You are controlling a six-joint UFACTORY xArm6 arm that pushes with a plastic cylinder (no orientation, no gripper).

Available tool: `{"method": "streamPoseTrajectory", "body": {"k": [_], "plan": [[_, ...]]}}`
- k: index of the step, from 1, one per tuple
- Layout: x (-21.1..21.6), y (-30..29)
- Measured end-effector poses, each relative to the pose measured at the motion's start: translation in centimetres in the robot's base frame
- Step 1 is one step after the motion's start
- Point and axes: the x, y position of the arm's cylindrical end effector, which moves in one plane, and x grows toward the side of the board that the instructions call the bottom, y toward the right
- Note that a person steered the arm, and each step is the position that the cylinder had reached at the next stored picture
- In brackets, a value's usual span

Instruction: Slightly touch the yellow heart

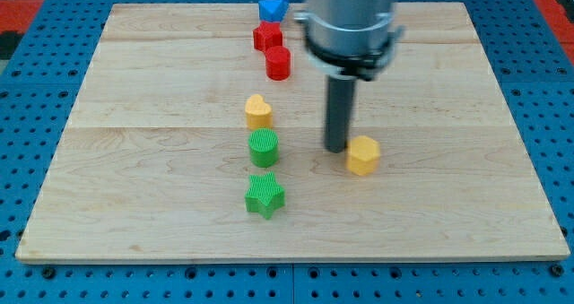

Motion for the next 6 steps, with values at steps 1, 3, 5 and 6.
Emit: {"method": "streamPoseTrajectory", "body": {"k": [1, 3, 5, 6], "plan": [[2.4, 5.8], [0.7, 3.4], [-5.4, -4.7], [-5.4, -10.0]]}}
